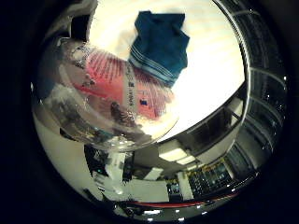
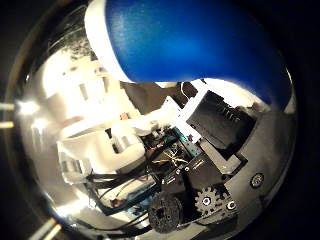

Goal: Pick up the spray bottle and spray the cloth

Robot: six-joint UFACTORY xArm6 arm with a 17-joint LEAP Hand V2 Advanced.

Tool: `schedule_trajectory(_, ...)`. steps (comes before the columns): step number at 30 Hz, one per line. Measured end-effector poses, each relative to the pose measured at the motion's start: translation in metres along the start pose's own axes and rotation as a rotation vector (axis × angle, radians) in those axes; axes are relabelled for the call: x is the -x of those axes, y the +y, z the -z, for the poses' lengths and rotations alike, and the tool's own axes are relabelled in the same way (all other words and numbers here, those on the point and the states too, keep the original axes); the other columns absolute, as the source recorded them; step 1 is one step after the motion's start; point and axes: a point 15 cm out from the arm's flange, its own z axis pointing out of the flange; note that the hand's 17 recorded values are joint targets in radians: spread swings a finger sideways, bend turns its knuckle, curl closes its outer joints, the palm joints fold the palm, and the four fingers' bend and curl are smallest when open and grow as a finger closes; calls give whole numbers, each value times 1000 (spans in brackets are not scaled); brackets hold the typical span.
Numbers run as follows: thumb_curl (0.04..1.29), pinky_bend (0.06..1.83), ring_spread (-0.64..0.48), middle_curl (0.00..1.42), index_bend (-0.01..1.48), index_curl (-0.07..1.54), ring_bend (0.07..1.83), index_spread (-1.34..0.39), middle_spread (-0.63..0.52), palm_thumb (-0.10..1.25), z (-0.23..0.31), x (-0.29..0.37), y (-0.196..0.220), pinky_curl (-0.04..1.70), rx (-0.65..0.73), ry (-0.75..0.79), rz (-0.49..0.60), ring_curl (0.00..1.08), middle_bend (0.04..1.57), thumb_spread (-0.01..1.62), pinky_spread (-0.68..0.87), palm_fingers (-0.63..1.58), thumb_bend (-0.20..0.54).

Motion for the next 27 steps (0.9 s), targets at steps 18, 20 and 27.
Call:
schedule_trajectory(18,779,1040,-153,555,1128,695,1456,-214,-82,1027,6,32,-116,1169,-445,-400,129,559,1326,1005,-235,1223,-13)
schedule_trajectory(20,780,1041,-153,555,1129,697,1456,-215,-82,1023,-2,26,-132,1169,-495,-461,117,559,1327,1001,-235,1222,-14)
schedule_trajectory(27,792,1041,-153,555,1128,699,1457,-215,-82,1030,-37,-5,-171,1169,-619,-591,62,559,1327,985,-235,1222,-13)
